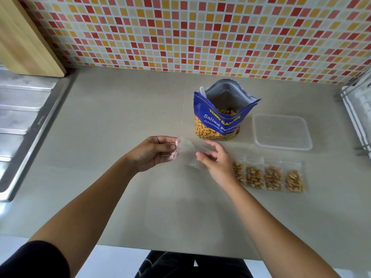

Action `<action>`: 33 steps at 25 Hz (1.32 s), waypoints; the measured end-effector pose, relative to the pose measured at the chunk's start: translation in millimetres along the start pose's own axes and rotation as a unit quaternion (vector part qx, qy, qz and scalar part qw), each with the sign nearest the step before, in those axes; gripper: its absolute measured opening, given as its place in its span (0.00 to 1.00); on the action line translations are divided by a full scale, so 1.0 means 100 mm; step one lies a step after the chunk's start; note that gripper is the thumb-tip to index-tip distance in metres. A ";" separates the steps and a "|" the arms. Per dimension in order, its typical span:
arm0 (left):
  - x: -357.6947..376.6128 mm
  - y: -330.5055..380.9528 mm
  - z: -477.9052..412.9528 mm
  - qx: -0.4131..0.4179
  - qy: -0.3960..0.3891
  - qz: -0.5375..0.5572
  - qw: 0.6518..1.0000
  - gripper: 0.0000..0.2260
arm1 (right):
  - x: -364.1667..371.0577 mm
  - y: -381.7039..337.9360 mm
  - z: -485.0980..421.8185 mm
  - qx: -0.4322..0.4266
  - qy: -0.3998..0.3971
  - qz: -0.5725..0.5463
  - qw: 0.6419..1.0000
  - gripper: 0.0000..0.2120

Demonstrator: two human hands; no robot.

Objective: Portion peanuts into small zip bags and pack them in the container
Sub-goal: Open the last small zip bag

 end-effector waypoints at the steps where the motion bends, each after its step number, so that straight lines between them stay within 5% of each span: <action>1: 0.05 0.01 0.02 0.000 -0.009 0.001 1.000 0.09 | -0.04 -0.02 0.00 -0.002 -0.005 0.005 1.000 0.19; 5: 0.24 0.09 0.06 0.001 -0.009 0.029 1.000 0.13 | -0.16 -0.14 0.01 -0.004 -0.021 -0.019 1.000 0.23; 10: 0.41 0.20 0.07 0.061 0.064 -0.153 0.984 0.08 | -0.35 -0.26 0.05 -0.026 -0.013 -0.004 1.000 0.23; 16: 0.57 0.28 0.22 0.129 0.081 -0.222 0.963 0.05 | -0.54 -0.45 0.20 -0.035 0.017 -0.065 0.997 0.22; 21: 0.73 0.37 0.30 0.157 0.105 -0.214 0.959 0.03 | -0.65 -0.67 0.25 0.002 0.039 -0.199 0.979 0.16; 25: 0.91 0.45 0.41 0.167 0.094 -0.170 0.967 0.03 | -0.73 -0.80 0.26 -0.087 0.127 -0.115 0.981 0.17; 28: 1.01 0.58 0.47 0.196 0.099 -0.173 0.960 0.04 | -0.87 -1.02 0.33 -0.302 0.216 0.081 0.925 0.24; 31: 1.11 0.69 0.50 0.218 0.098 -0.220 0.946 0.05 | -0.95 -1.30 0.36 -0.473 0.129 0.320 0.810 0.33; 33: 1.19 0.74 0.51 0.220 0.092 -0.240 0.941 0.05 | -0.90 -1.41 0.32 -0.469 0.057 0.440 0.764 0.40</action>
Point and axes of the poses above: each hand's wrist, its own z-axis away from the middle knuckle, its own x-axis out of the palm, y = z × x, the point moved 1 cm from there along -z, towards the middle knuckle, and after that the axes turned 6 degrees about y, right-handed, at the moved point
